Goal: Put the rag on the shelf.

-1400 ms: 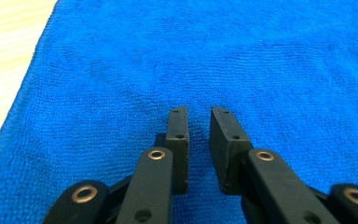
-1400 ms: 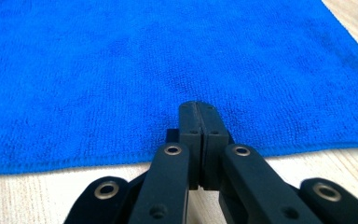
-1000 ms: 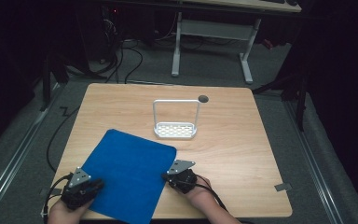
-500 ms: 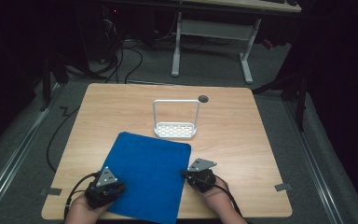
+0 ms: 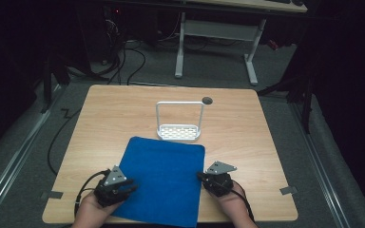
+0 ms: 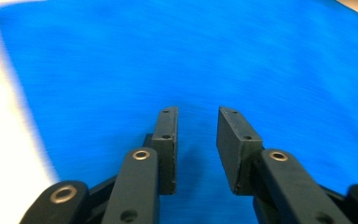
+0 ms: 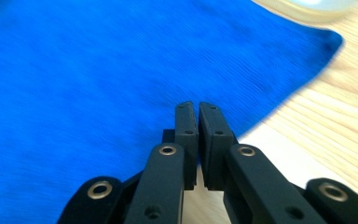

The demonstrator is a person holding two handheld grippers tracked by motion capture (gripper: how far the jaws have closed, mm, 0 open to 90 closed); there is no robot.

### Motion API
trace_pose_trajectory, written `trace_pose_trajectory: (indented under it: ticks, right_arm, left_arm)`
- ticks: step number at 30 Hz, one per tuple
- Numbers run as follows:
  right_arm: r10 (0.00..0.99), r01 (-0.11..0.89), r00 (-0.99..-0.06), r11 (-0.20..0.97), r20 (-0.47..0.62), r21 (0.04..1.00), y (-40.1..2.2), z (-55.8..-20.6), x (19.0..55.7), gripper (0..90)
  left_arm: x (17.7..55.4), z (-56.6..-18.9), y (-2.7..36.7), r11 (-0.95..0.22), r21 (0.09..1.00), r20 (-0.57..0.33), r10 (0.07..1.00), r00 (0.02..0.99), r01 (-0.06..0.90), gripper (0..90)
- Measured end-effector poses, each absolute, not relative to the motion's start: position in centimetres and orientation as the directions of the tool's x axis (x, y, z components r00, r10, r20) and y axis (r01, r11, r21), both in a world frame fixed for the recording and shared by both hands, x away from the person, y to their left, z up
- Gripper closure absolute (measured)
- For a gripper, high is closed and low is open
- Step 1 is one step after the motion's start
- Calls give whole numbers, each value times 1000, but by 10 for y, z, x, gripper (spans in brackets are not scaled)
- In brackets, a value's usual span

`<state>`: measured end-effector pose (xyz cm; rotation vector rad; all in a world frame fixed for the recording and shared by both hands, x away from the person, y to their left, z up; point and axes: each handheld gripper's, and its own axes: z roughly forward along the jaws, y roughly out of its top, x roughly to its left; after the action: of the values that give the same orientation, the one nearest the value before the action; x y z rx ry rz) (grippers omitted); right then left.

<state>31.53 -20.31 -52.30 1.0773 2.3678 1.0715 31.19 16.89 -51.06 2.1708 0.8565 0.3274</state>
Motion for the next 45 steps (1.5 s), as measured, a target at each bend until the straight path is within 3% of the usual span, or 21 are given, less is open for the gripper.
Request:
trace_pose_trajectory:
  ticks: [3, 10, 32, 39, 45]
  right_arm:
    - [727, 495, -686, 447, 19, 745, -196, -522, 313, 870]
    - [692, 484, -722, 510, -5, 711, -184, -527, 310, 870]
    - [788, 574, -614, 402, 50, 714, -249, -527, 311, 867]
    - [777, 549, -628, 403, 42, 733, -249, -525, 309, 757]
    - [786, 516, -615, 338, 66, 787, -254, -521, 311, 635]
  left_arm:
    - [322, -517, 184, -442, 731, -53, 722, 689, 520, 700]
    - [320, -526, 189, -466, 701, -64, 713, 698, 540, 697]
    - [298, -527, 137, -540, 717, -90, 555, 827, 441, 667]
    - [303, -527, 145, -485, 746, -103, 595, 797, 457, 590]
    - [327, -526, 165, -338, 783, -154, 708, 689, 522, 508]
